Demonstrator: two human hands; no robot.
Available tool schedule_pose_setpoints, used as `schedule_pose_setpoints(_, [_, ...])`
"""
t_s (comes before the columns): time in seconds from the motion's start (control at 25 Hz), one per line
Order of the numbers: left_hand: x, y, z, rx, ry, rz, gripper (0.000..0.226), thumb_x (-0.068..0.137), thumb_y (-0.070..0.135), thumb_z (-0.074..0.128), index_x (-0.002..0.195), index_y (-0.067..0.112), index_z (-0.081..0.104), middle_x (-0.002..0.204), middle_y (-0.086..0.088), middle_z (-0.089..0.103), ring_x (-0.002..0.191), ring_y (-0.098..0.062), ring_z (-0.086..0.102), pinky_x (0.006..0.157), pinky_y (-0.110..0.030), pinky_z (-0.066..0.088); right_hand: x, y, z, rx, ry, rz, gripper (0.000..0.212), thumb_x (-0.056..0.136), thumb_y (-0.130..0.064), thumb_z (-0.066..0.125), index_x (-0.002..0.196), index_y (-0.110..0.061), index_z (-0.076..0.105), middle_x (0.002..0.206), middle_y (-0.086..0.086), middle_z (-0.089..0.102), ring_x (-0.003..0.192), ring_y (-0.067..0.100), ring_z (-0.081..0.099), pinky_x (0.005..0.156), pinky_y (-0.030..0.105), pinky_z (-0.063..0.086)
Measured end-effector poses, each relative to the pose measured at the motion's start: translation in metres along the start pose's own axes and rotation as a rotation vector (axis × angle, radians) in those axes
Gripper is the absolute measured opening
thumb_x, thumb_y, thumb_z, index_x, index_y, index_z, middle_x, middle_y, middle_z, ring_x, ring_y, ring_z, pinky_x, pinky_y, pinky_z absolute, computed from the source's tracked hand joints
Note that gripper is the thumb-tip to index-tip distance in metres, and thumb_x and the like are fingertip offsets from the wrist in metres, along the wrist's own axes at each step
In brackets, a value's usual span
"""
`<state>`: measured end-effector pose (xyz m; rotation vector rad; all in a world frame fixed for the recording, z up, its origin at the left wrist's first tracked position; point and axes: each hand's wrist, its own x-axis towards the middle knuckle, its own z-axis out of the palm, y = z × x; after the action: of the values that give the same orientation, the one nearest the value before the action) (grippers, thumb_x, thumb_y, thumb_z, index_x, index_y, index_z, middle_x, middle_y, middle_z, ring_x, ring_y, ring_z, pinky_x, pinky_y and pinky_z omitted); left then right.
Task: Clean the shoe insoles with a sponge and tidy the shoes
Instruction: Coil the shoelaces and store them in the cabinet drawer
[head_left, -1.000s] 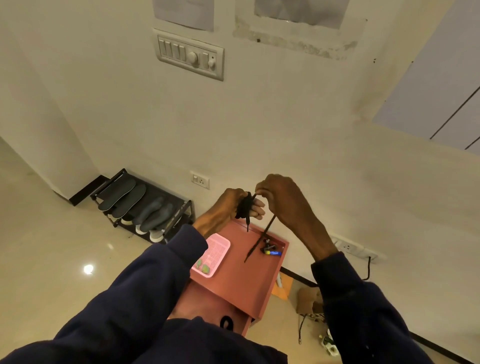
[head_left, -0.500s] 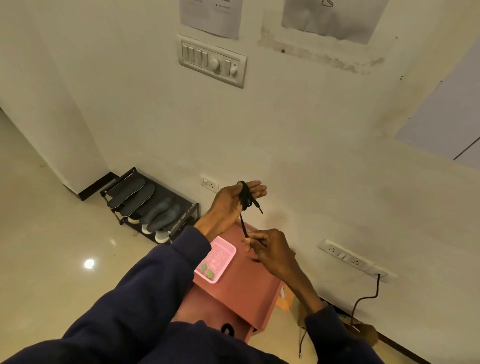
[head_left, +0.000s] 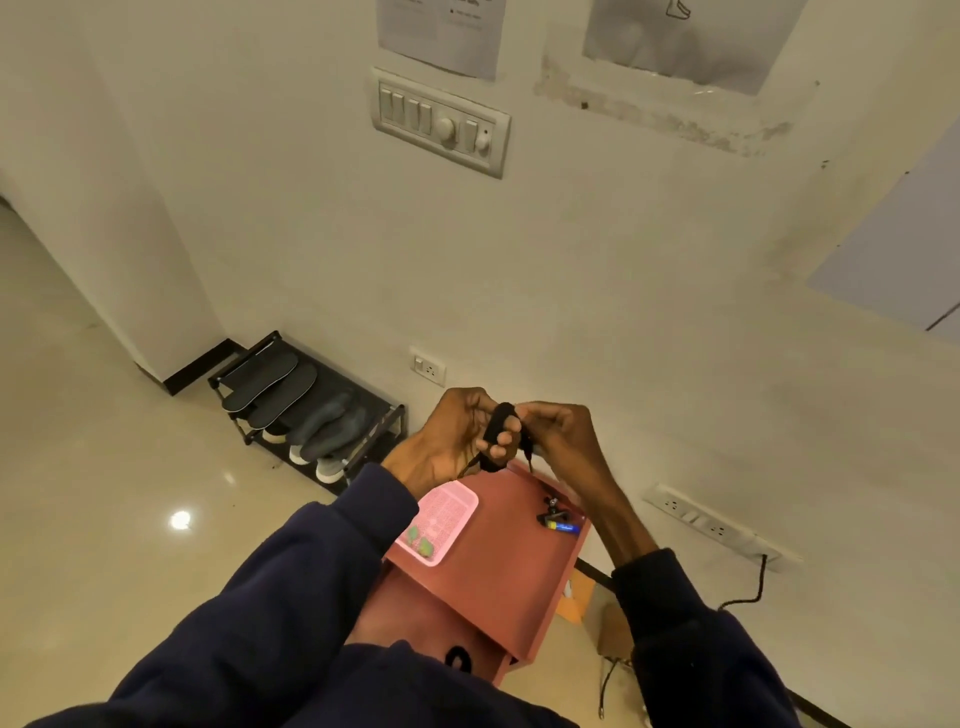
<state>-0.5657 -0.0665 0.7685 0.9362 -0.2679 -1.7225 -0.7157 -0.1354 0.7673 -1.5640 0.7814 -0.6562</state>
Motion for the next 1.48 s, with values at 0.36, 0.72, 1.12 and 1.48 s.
schedule_pose_setpoints(0.36, [-0.007, -0.025, -0.025, -0.158, 0.047, -0.026, 0.033, 0.074, 0.020, 0.040, 0.064, -0.003, 0.061, 0.054, -0.009, 0.048, 0.040, -0.019, 0.046, 0.033, -0.017, 0.034, -0.028, 0.023, 0.028, 0.472, -0.048, 0.301, 0.020, 0.097, -0.006, 0.062, 0.109, 0.007, 0.071, 0.097, 0.022, 0.074, 0.094, 0.040, 0.074, 0.086, 0.042, 0.060])
schedule_pose_setpoints(0.72, [-0.020, -0.053, -0.020, 0.114, 0.197, 0.088, 0.039, 0.078, 0.023, 0.042, 0.058, -0.003, 0.063, 0.052, -0.015, 0.054, 0.047, -0.028, 0.053, 0.043, -0.026, 0.046, -0.048, 0.048, 0.045, 0.335, 0.087, 0.167, 0.015, 0.096, -0.007, 0.066, 0.098, 0.003, 0.077, 0.072, 0.016, 0.067, 0.061, 0.021, 0.060, 0.069, 0.037, 0.054])
schedule_pose_setpoints(1.12, [-0.042, -0.078, -0.106, 0.034, -0.036, 0.079, 0.026, 0.102, 0.026, 0.056, 0.103, 0.009, 0.076, 0.091, -0.004, 0.065, 0.086, -0.015, 0.062, 0.098, -0.036, 0.042, -0.052, 0.081, 0.070, -0.126, 0.091, -0.057, 0.026, 0.092, -0.003, 0.070, 0.104, -0.025, 0.078, 0.096, -0.012, 0.078, 0.093, 0.007, 0.072, 0.081, 0.022, 0.055])
schedule_pose_setpoints(1.48, [0.025, -0.161, -0.242, 0.397, 0.323, -0.214, 0.034, 0.091, 0.010, 0.074, 0.123, 0.000, 0.068, 0.115, -0.018, 0.075, 0.104, -0.032, 0.073, 0.081, -0.032, 0.062, -0.066, 0.242, 0.156, 0.004, 0.380, 0.534, 0.015, 0.098, -0.013, 0.066, 0.105, -0.020, 0.077, 0.086, -0.004, 0.078, 0.063, 0.002, 0.068, 0.059, 0.021, 0.053])
